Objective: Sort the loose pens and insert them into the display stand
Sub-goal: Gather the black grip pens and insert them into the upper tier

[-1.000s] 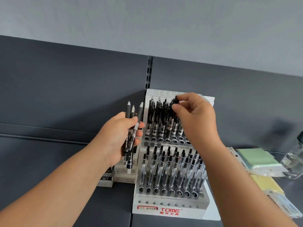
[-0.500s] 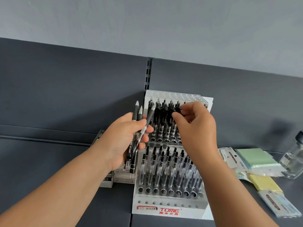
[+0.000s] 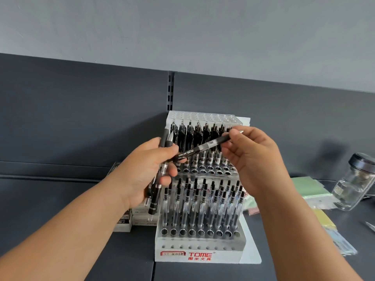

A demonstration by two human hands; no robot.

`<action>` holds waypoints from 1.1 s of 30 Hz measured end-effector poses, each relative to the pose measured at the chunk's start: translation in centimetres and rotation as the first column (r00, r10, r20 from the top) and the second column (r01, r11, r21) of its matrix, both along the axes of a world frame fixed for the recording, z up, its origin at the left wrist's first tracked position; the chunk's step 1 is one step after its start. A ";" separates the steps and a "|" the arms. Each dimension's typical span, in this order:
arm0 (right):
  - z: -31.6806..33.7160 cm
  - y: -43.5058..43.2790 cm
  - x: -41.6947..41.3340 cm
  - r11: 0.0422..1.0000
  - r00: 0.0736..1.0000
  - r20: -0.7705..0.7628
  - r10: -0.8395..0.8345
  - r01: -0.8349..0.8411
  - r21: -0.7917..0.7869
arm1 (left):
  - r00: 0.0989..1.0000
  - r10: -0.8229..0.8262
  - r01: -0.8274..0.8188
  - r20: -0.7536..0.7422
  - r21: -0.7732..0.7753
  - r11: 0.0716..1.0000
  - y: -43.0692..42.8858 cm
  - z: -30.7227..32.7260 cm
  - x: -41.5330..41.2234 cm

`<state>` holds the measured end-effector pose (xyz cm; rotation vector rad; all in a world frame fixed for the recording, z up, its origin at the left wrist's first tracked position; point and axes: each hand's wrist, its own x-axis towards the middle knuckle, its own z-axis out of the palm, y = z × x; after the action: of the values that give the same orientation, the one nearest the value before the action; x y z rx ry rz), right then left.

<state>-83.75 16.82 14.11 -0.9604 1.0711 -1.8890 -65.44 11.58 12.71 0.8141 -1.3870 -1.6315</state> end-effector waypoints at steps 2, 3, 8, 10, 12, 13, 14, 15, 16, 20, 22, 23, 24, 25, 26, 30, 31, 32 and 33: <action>-0.4 0.2 -0.3 1.000 0.998 0.067 0.015 -0.014 -0.013 | 0.999 0.002 -0.001 -0.053 0.026 1.000 -0.1 0.1 0.1; -0.8 0.2 -0.4 1.000 0.996 0.084 0.020 -0.019 -0.009 | 0.998 0.011 -0.009 -0.062 0.026 1.000 -0.1 0.2 0.1; -1.6 0.4 -0.5 0.992 0.988 -0.154 -0.028 0.046 0.115 | 0.985 0.170 -0.170 -0.014 -0.017 0.985 -0.1 0.0 -0.2; -1.8 0.6 -0.5 0.962 0.843 -0.525 -0.115 0.226 0.153 | 0.973 0.232 -0.232 -0.004 -0.043 0.972 -0.1 0.0 -0.3; -1.7 0.8 0.2 0.950 0.633 -0.764 -0.122 0.299 0.096 | 0.963 0.270 -0.268 0.016 -0.081 0.960 0.0 0.1 -0.5; -1.5 0.9 0.6 0.956 0.554 -0.824 -0.119 0.289 0.056 | 0.959 0.282 -0.279 0.025 -0.102 0.955 0.0 0.2 -0.6; -1.3 1.0 1.2 0.964 0.491 -0.863 -0.114 0.267 0.024 | 0.957 0.290 -0.284 0.030 -0.120 0.951 0.0 0.2 -0.7; -1.0 1.0 1.7 0.971 0.443 -0.890 -0.107 0.239 0.002 | 0.955 0.295 -0.288 0.034 -0.133 0.948 0.1 0.2 -0.8; -0.8 0.9 2.3 0.978 0.412 -0.907 -0.092 0.208 -0.005 | 0.954 0.298 -0.290 0.039 -0.143 0.946 0.1 0.3 -1.0; -0.9 0.0 3.2 0.994 0.386 -0.921 -0.049 0.110 -0.007 | 0.954 0.297 -0.288 0.041 -0.157 0.945 0.4 0.6 -1.5; -1.1 -0.3 2.9 0.995 0.426 -0.904 -0.039 0.095 0.002 | 0.958 0.283 -0.277 0.037 -0.120 0.953 0.4 0.6 -1.4; -1.1 -0.4 2.7 0.995 0.462 -0.886 -0.041 0.103 0.008 | 0.963 0.267 -0.264 0.028 -0.085 0.961 0.4 0.6 -1.3; -0.9 -0.5 2.3 0.993 0.508 -0.860 -0.051 0.117 0.010 | 0.968 0.251 -0.250 0.015 -0.046 0.967 0.3 0.6 -1.1; -0.6 -0.6 2.0 0.991 0.562 -0.824 -0.073 0.133 0.003 | 0.971 0.238 -0.238 0.000 -0.010 0.971 0.2 0.6 -1.1; -0.2 -0.7 1.6 0.988 0.623 -0.776 -0.104 0.152 -0.011 | 0.973 0.231 -0.231 -0.015 0.019 0.973 0.2 0.6 -1.0; 1.0 -1.2 0.5 0.971 0.784 -0.573 -0.239 0.212 -0.114 | 0.979 0.200 -0.198 -0.030 0.045 0.979 -0.1 0.3 -1.0; 1.1 -1.4 0.3 0.966 0.794 -0.551 -0.258 0.224 -0.129 | 0.981 0.193 -0.192 -0.019 0.036 0.981 -0.1 0.2 -1.0; 1.0 -1.6 0.3 0.964 0.800 -0.537 -0.266 0.232 -0.131 | 0.982 0.187 -0.187 -0.008 0.025 0.982 -0.1 0.1 -1.1; 0.8 -1.8 0.2 0.963 0.805 -0.529 -0.268 0.238 -0.126 | 0.983 0.182 -0.182 -0.004 0.017 0.983 -0.2 0.0 -1.2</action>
<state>-83.51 14.98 14.88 -1.5078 1.5500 -1.9064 -66.60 11.43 12.68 0.9179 -1.2575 -1.5046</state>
